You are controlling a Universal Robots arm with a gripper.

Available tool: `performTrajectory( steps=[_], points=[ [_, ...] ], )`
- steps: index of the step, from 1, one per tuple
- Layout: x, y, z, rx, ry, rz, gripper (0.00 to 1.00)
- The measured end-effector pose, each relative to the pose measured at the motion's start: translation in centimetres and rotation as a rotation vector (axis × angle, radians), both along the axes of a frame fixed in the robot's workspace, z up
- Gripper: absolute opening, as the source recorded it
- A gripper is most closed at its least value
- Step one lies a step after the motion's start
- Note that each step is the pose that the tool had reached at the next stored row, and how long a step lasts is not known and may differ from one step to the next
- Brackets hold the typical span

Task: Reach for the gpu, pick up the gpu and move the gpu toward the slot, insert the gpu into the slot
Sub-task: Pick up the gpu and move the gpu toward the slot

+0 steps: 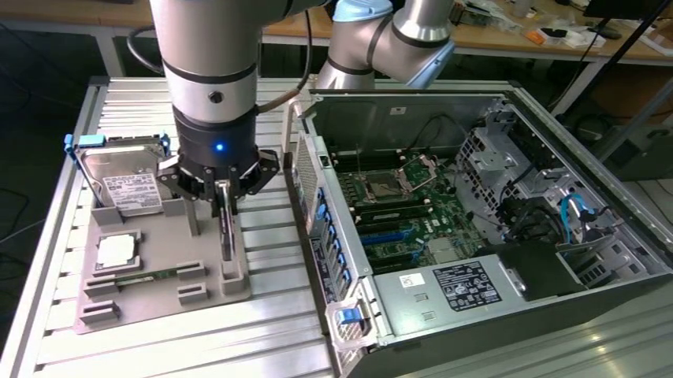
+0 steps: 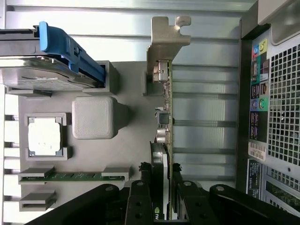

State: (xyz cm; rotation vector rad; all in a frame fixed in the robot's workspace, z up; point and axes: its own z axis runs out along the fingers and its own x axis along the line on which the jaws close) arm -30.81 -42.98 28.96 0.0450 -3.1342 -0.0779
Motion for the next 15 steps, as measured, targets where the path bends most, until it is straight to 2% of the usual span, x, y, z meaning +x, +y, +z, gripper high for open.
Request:
performTrajectory(
  steps=[15],
  points=[
    [0.0,0.0,3.57,0.0004,0.0004,0.0,0.27]
  ],
)
